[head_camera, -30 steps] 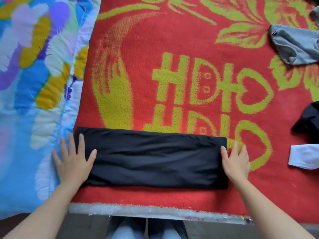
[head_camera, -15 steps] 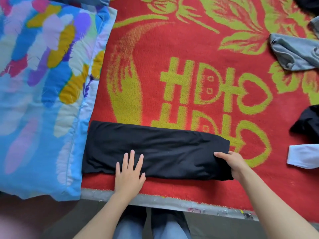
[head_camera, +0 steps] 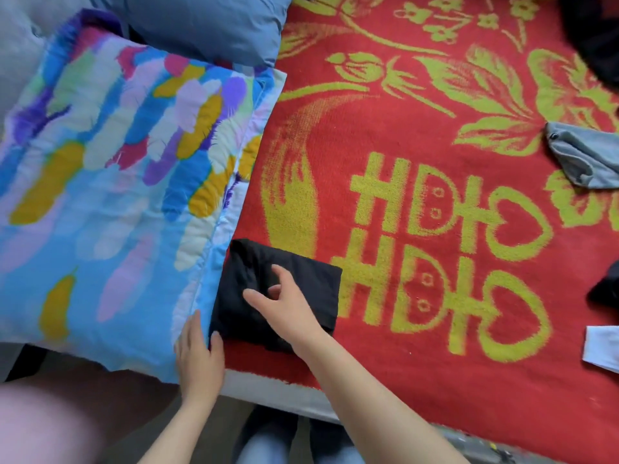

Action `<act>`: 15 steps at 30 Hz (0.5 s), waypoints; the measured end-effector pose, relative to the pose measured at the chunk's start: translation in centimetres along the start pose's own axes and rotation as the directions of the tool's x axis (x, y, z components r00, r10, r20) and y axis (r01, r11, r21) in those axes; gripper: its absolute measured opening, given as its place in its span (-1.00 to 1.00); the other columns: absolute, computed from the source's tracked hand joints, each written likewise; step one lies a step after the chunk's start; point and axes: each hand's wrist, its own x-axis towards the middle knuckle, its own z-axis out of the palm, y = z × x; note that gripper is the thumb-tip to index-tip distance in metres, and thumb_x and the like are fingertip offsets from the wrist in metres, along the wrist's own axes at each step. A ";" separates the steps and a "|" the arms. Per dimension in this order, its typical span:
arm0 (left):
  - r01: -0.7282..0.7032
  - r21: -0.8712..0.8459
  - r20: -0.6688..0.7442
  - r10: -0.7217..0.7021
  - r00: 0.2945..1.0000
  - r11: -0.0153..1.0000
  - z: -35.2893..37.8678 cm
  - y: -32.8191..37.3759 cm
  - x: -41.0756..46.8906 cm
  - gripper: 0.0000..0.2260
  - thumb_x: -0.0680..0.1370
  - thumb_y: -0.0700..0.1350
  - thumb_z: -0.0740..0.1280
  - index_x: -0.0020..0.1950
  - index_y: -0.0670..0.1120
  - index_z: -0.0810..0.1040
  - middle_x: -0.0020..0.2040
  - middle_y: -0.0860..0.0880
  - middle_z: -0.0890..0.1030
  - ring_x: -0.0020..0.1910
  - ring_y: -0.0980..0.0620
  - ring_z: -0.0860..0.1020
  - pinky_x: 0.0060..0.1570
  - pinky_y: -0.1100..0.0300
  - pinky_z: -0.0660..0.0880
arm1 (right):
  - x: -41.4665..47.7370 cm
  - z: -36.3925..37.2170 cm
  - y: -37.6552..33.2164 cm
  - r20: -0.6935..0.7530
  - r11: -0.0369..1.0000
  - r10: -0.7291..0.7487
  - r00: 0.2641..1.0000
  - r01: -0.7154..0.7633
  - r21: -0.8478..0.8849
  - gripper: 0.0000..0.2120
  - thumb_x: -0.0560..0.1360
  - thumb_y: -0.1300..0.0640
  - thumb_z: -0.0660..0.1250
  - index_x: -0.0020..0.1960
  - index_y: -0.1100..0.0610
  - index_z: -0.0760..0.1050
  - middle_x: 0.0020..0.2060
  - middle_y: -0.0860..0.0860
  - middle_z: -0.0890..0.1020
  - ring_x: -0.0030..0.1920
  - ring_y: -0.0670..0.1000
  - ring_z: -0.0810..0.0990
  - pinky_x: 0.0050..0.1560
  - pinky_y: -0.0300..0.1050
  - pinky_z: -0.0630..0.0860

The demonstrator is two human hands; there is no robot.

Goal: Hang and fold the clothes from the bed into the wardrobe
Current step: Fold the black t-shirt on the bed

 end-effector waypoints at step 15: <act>-0.781 0.460 0.384 0.699 0.604 0.422 7.0 -3.9 0.9 0.21 0.05 0.23 0.59 0.51 -0.05 0.00 0.49 -0.25 0.11 0.47 -0.24 0.10 0.29 -0.20 0.14 | 2.5 -5.8 16.8 0.456 -0.141 -0.335 0.824 0.435 -0.889 0.17 0.06 0.24 0.54 0.52 -0.04 0.01 0.40 0.16 0.23 0.40 0.18 0.21 0.27 0.25 0.34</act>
